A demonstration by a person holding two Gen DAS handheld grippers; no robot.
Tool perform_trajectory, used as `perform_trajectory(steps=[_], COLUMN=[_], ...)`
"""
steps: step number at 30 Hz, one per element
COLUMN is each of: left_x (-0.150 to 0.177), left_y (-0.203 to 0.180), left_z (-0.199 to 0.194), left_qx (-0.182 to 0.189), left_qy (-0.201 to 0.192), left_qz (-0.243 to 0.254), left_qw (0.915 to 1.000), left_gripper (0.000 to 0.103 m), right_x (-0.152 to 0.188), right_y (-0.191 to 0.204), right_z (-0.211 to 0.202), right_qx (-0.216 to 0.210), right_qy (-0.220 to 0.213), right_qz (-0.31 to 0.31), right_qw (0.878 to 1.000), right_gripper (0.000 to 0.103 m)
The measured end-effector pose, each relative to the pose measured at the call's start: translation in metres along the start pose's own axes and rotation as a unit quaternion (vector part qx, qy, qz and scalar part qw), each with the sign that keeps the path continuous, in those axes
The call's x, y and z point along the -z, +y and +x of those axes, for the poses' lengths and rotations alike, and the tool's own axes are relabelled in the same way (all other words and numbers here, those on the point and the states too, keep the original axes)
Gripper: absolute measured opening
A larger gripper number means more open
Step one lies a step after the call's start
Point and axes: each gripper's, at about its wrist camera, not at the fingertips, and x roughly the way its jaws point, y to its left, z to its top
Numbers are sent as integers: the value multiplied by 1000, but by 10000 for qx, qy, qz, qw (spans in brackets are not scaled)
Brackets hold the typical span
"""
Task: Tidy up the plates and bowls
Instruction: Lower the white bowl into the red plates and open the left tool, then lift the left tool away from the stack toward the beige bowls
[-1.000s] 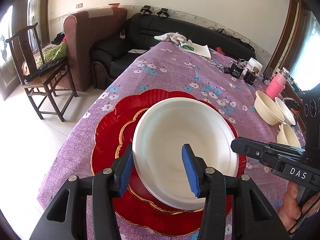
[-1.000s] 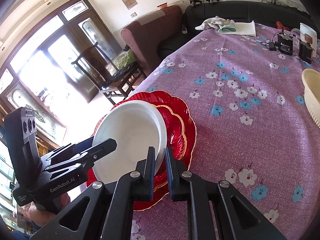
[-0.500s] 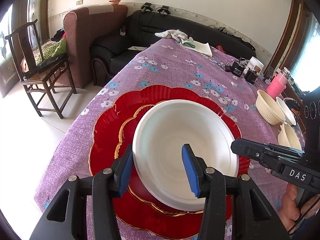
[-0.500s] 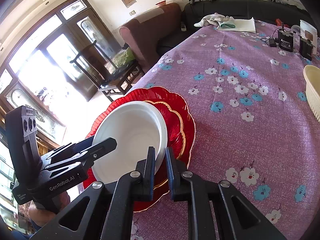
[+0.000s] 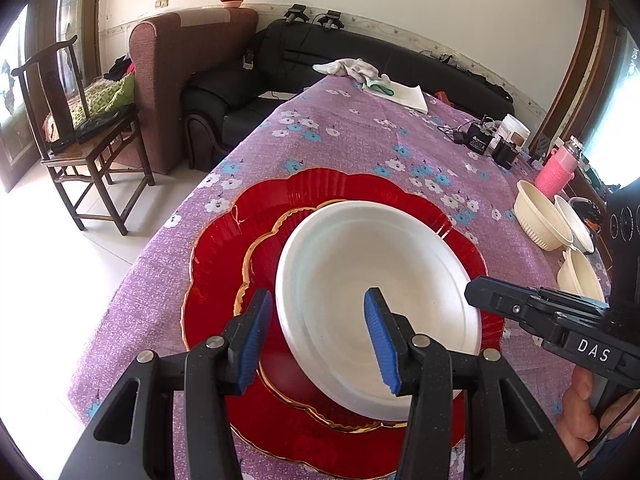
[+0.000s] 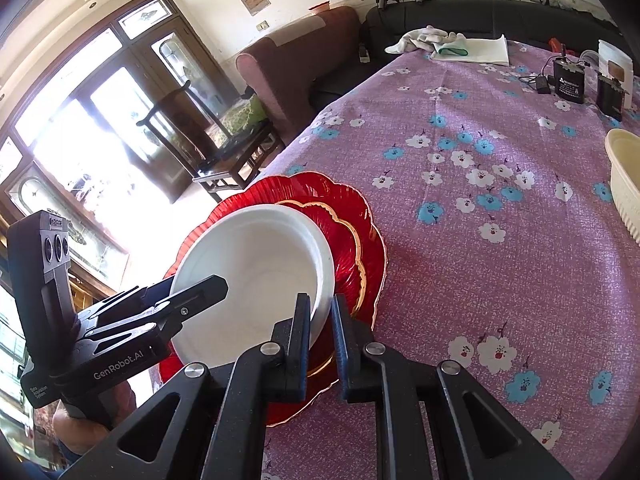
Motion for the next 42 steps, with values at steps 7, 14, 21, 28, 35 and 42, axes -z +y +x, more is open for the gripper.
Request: perform_trajectory(steps=[7,14,21,28,35,42], left_x=[0,-2,-3,-6,-8,15], left_y=[0,3,6,3,-26,-104], left_z=[0,-6,-15,-35,-63,-48], left_qx=[-3,-30,-87,-86,130,883], left_qy=[-12,-63,-151,-362,-675,-424], left_qz=[-8,-20,-75,-60,222,972], left_qw=[10000,10000,9998,9993,9974,9904], left_gripper=[48,48,51,51,55,57], right_x=[0,0,-2,-4,2,31], right_y=[0,0,-3,-7,-12,-58], right_z=[-4,-6,-9,-23,-63,-123], right_qx=[-26,-44,-67,-95,-156,49], right_qy=[-79,-115,-201,-340,-627,-1010], right_qz=[-40,-34,33,191,384,984], right_qw=[10000,9999,9998,9992,9972,9900], right_gripper=[14,14,14,14,23,26])
